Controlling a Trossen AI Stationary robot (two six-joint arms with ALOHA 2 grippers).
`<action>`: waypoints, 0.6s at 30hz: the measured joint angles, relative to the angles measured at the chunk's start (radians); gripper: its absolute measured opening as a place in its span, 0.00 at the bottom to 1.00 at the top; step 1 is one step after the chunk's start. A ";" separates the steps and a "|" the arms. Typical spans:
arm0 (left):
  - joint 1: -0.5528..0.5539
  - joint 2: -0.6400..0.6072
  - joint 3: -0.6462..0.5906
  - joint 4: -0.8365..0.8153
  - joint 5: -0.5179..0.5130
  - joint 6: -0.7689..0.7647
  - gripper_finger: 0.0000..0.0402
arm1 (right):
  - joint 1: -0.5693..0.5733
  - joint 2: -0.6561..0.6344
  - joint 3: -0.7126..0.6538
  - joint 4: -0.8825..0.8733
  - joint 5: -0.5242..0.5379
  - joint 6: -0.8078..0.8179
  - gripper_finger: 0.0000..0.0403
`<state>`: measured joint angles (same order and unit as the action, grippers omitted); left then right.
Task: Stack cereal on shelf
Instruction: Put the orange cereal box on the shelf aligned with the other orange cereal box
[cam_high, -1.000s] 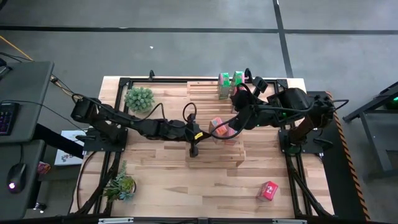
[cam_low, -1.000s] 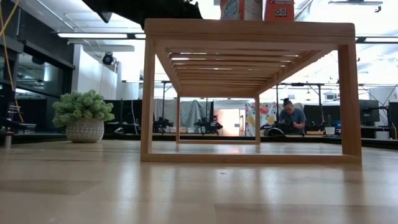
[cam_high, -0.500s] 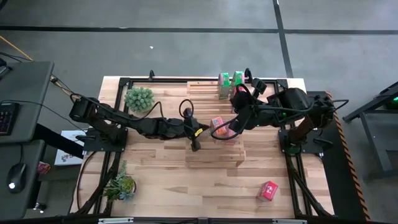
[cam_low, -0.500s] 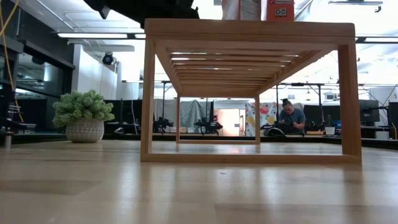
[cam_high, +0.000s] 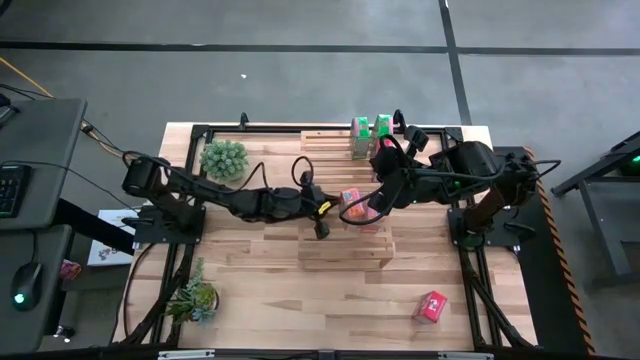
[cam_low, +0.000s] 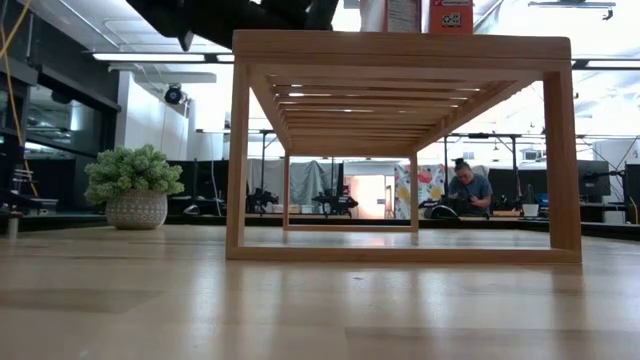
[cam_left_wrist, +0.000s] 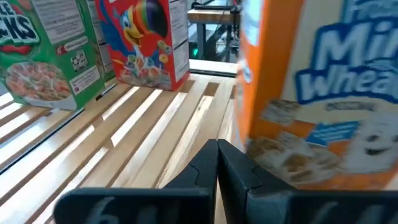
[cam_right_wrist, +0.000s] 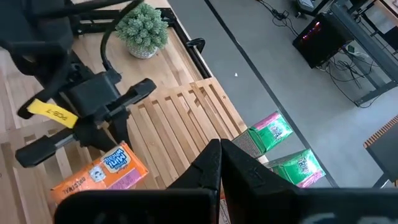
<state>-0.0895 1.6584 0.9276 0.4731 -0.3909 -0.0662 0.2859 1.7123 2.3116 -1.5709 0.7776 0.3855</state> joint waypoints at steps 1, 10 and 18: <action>0.004 0.002 0.000 0.000 -0.001 0.000 0.00 | 0.000 0.000 0.000 0.000 0.000 0.000 0.00; 0.013 -0.004 0.000 0.051 -0.039 0.016 0.00 | -0.001 0.000 0.000 0.000 0.000 -0.010 0.00; -0.002 -0.005 0.000 0.096 -0.037 0.026 0.00 | -0.034 0.000 0.000 0.000 -0.015 -0.012 0.00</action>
<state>-0.0919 1.6539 0.9276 0.5695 -0.4283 -0.0406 0.2522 1.7123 2.3116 -1.5711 0.7625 0.3737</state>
